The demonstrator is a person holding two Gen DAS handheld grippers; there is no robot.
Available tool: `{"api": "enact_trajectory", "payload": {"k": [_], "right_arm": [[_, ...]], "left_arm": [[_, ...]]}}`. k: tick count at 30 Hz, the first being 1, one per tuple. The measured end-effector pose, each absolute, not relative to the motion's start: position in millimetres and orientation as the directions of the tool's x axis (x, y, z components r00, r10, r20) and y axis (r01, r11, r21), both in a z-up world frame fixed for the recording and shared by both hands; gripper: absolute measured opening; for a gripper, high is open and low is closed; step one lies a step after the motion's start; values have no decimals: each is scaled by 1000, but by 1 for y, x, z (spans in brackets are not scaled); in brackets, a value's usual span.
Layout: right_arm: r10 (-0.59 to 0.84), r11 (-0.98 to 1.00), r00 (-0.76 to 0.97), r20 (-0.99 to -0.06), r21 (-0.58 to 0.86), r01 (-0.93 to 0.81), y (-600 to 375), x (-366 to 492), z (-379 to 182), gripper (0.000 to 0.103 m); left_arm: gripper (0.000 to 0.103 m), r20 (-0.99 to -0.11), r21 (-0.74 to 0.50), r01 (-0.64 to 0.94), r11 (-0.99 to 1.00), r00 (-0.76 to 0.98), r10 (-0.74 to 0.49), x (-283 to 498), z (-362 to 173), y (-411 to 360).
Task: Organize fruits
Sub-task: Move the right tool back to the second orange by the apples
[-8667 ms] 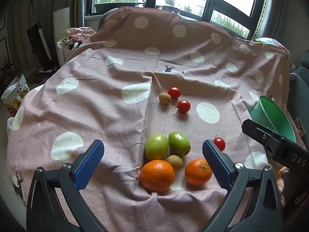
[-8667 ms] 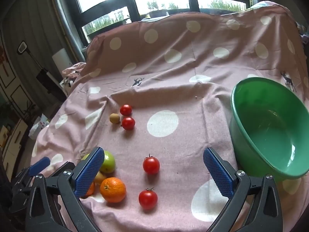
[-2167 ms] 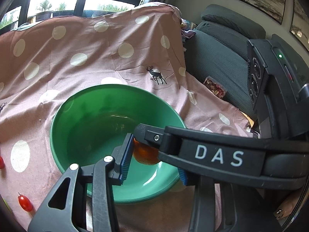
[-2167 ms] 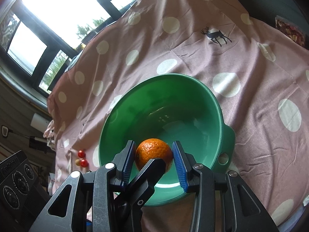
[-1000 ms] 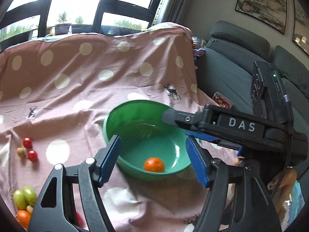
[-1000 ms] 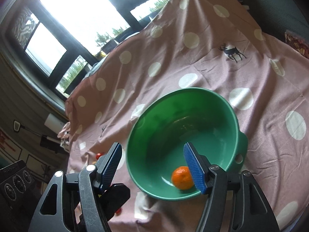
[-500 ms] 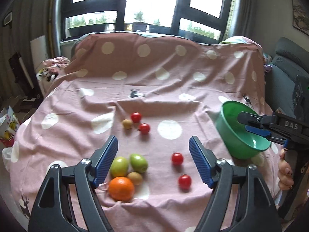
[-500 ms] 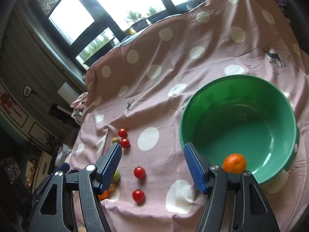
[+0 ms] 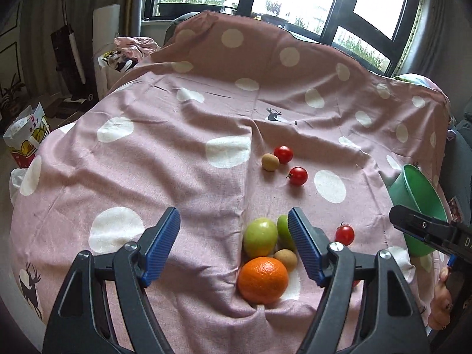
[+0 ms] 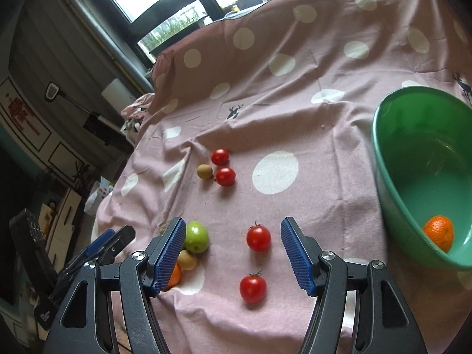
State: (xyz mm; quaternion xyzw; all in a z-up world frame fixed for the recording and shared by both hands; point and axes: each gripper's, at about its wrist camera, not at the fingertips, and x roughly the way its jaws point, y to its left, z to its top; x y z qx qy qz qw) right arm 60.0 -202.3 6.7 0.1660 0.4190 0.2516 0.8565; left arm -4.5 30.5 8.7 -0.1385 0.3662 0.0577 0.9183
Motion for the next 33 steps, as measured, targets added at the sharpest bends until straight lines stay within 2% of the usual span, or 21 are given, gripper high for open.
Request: {"api": "enact_trajectory", "payload": {"k": [7, 12, 21, 28, 30, 32, 33], "right_arm": [[682, 731, 399, -612, 563, -385, -169, 54, -4, 67], [697, 713, 336, -633, 567, -411, -143, 47, -17, 67], [729, 667, 233, -643, 591, -453, -107, 45, -38, 67], [715, 678, 230, -660, 576, -457, -92, 45, -47, 66], [721, 673, 237, -651, 575, -465, -91, 46, -48, 65], [731, 664, 221, -646, 597, -451, -93, 49, -52, 58], [736, 659, 209, -644, 610, -441, -93, 51, -55, 58]], "left_arm": [[75, -699, -262, -271, 926, 715, 12, -6, 5, 52], [73, -676, -383, -255, 888, 733, -81, -8, 5, 66], [73, -674, -423, -268, 865, 731, -104, -9, 5, 74], [73, -673, -449, -272, 851, 729, -122, -9, 4, 78], [73, -671, -456, -267, 849, 730, -131, -10, 4, 79], [73, -670, -458, -266, 848, 730, -133, -10, 4, 79], [73, -670, -459, -267, 848, 730, -133, -10, 4, 80]]}}
